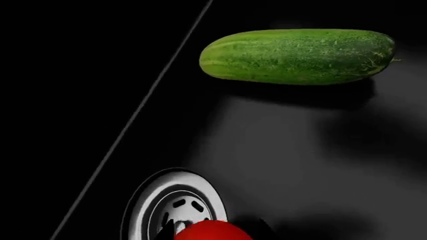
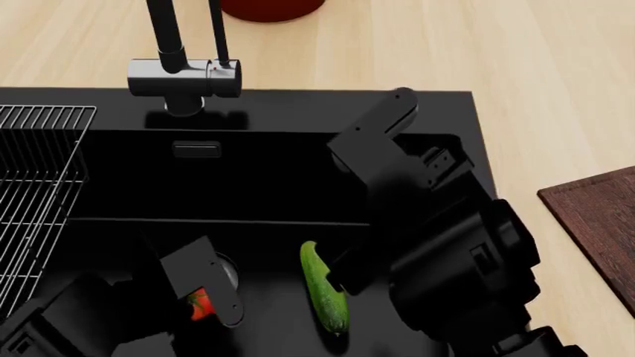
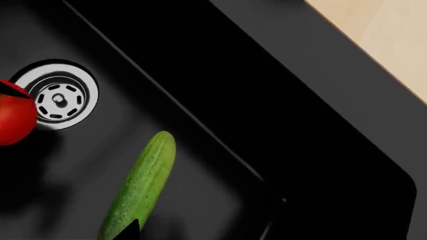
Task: Pick the vegetables from the sink and place them on the cutting board.
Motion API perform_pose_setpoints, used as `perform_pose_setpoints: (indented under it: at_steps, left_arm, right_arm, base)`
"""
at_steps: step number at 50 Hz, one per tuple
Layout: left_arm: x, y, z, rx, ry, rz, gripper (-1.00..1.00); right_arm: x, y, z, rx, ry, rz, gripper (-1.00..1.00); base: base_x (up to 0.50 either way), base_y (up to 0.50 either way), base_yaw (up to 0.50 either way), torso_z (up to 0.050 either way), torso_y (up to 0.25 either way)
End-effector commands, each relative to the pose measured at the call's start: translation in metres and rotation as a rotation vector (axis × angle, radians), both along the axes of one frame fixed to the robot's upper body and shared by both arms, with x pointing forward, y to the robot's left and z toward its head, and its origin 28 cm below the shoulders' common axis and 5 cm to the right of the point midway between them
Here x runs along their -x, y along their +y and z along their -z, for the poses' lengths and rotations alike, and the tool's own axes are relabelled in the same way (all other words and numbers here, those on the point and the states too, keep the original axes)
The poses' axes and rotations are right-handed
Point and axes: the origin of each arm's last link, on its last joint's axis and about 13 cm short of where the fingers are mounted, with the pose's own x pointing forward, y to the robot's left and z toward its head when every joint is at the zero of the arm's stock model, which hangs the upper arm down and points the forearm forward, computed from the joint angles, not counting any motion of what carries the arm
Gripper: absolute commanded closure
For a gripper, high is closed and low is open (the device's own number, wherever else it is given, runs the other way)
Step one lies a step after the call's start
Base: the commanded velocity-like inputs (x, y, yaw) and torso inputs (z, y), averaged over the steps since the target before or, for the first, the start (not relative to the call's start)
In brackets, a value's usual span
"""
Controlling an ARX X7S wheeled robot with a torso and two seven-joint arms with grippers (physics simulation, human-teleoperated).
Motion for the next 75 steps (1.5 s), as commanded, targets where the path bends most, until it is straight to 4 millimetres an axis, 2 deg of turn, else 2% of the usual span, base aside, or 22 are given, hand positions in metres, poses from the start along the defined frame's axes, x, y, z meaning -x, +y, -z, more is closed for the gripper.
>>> perform_pose_setpoints:
  at_steps: [1, 15, 23, 34, 48, 51, 60, 75]
  left_arm:
    - [0.007, 0.006, -0.012, 0.053, -0.122, -0.053, 1.00]
    - [0.009, 0.003, -0.049, 0.121, -0.341, -0.108, 1.00]
    - [0.005, 0.007, -0.057, 0.129, -0.415, -0.167, 1.00]
    - [0.014, 0.011, -0.069, 0.159, -0.477, -0.186, 1.00]
    - [0.019, 0.012, -0.069, 0.174, -0.487, -0.186, 1.00]
    - [0.022, 0.013, -0.071, 0.182, -0.493, -0.183, 1.00]
    - [0.024, 0.012, -0.072, 0.180, -0.498, -0.175, 1.00]
    - [0.025, 0.011, -0.075, 0.164, -0.505, -0.164, 1.00]
  right_arm:
    - [0.003, 0.003, -0.006, -0.001, -0.010, 0.005, -1.00]
    - [-0.002, 0.008, -0.009, -0.022, 0.038, 0.064, -1.00]
    - [-0.006, 0.019, -0.013, -0.050, 0.124, 0.057, -1.00]
    - [-0.013, 0.031, 0.000, -0.013, 0.214, 0.067, -1.00]
    - [-0.030, 0.040, 0.016, -0.048, 0.214, 0.112, -1.00]
    - [-0.029, 0.044, 0.025, -0.040, 0.236, 0.105, -1.00]
    - [-0.027, 0.045, 0.035, -0.011, 0.256, 0.113, -1.00]
    - [-0.026, 0.044, 0.058, -0.065, 0.201, 0.150, -1.00]
  base:
    - [0.00, 0.00, 0.00, 0.000, 0.000]
    - [0.00, 0.00, 0.00, 0.000, 0.000]
    - [0.00, 0.00, 0.00, 0.000, 0.000]
    - [0.00, 0.00, 0.00, 0.000, 0.000]
    - [0.00, 0.00, 0.00, 0.000, 0.000]
    - [0.00, 0.00, 0.00, 0.000, 0.000]
    - [0.00, 0.00, 0.00, 0.000, 0.000]
    - [0.00, 0.00, 0.00, 0.000, 0.000]
